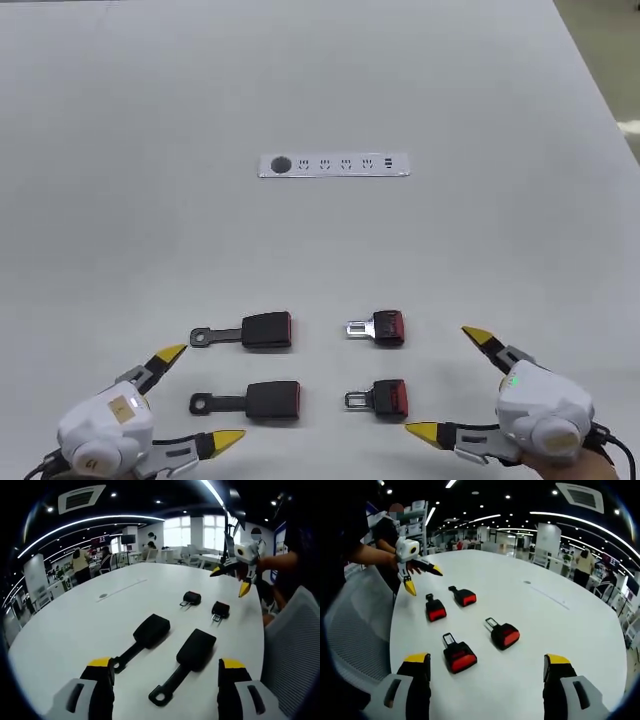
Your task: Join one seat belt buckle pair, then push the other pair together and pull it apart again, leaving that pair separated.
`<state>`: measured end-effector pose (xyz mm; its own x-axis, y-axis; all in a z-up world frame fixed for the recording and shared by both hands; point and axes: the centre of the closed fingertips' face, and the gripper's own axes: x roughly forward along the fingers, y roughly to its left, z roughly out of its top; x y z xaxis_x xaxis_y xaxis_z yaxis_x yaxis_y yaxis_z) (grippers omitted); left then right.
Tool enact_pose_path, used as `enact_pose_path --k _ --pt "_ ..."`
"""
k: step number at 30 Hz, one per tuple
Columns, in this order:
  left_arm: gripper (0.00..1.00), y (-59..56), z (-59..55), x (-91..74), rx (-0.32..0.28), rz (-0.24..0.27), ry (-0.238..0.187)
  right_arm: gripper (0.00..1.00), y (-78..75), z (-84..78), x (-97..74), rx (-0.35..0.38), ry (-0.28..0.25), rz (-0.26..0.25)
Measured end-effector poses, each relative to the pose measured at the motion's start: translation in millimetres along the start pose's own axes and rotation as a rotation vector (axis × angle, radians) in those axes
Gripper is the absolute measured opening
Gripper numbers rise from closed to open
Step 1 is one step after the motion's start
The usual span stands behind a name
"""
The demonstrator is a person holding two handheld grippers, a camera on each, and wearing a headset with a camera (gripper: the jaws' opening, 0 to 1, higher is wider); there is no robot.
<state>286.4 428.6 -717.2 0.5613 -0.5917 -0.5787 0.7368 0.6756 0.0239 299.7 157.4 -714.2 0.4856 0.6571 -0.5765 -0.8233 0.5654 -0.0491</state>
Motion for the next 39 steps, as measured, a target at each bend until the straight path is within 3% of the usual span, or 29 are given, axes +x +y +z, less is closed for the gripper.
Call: enact_pose_path --k 14,20,25,39 --pt "0.69 -8.4 -3.8 12.3 0.085 -0.089 0.066 0.73 12.1 -0.8 4.1 -0.087 0.048 0.096" --pt "0.65 -14.5 -2.8 18.0 0.115 -0.128 0.091 0.69 17.7 -3.5 8.4 -0.122 0.077 0.137" --pt "0.61 -23.7 -10.4 24.5 0.151 -0.195 0.128 0.66 21.7 -6.4 14.4 -0.15 0.092 0.167" --pt "0.51 -37.9 -18.9 48.7 0.245 -0.315 0.213 0.57 38.2 -15.5 30.7 -0.214 0.134 0.262"
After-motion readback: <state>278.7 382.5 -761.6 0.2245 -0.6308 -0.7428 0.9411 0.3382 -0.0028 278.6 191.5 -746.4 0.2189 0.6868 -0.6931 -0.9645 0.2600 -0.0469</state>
